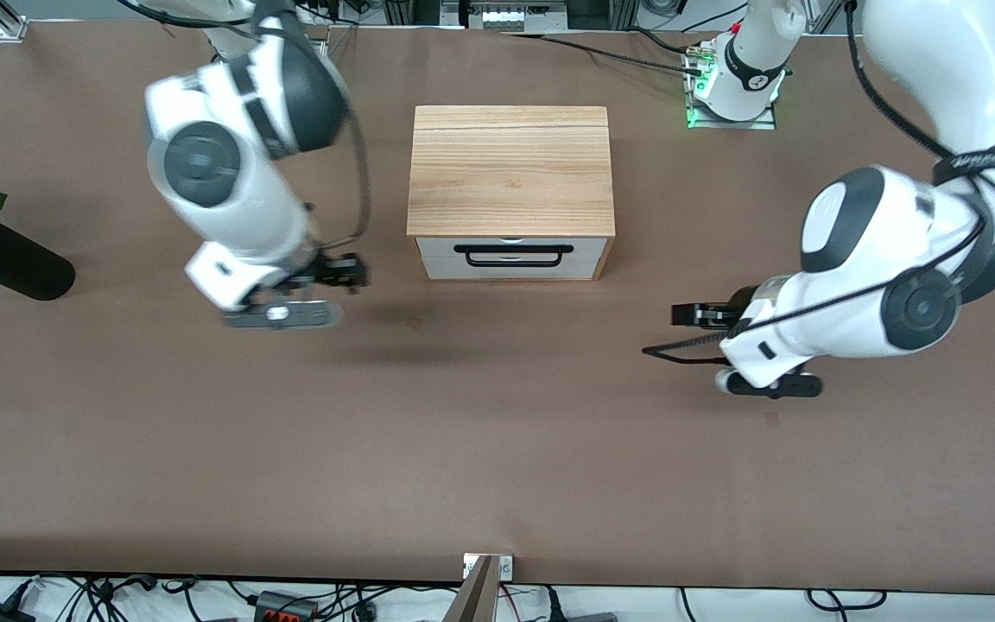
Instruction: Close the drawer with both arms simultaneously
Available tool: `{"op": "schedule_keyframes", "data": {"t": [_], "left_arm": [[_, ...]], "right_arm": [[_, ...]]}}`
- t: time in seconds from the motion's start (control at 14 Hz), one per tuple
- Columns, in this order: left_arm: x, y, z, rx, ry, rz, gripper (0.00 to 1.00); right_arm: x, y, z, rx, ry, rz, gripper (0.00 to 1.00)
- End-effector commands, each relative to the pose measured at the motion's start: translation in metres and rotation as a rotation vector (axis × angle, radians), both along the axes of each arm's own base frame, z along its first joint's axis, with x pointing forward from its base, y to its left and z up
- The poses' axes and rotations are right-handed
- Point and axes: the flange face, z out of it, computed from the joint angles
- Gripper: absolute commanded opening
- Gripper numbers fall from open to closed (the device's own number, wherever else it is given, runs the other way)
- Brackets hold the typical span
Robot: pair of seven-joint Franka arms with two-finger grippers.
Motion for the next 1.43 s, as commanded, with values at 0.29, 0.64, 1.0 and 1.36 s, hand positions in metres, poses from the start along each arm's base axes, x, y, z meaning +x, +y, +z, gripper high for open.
{"op": "schedule_keyframes", "data": {"t": [0.29,0.64,1.0,1.36], "left_arm": [[-0.023,0.049,0.105,0.036,-0.135,0.042,1.0],[-0.074,0.051,0.136,0.135,-0.169,0.023,1.0],[-0.142,0.055,0.11,0.133,-0.25,0.048,1.0],[-0.139,0.054,0.109,0.132,-0.243,0.044,1.0]], "right_arm": [[-0.002,-0.145,0.069,-0.061,0.072,-0.045,1.0],[-0.005,-0.224,0.069,0.036,0.076,0.039,1.0],[-0.027,-0.24,0.062,0.055,0.016,0.046,1.0],[-0.069,-0.264,0.088,0.066,-0.024,0.02,1.0]]}}
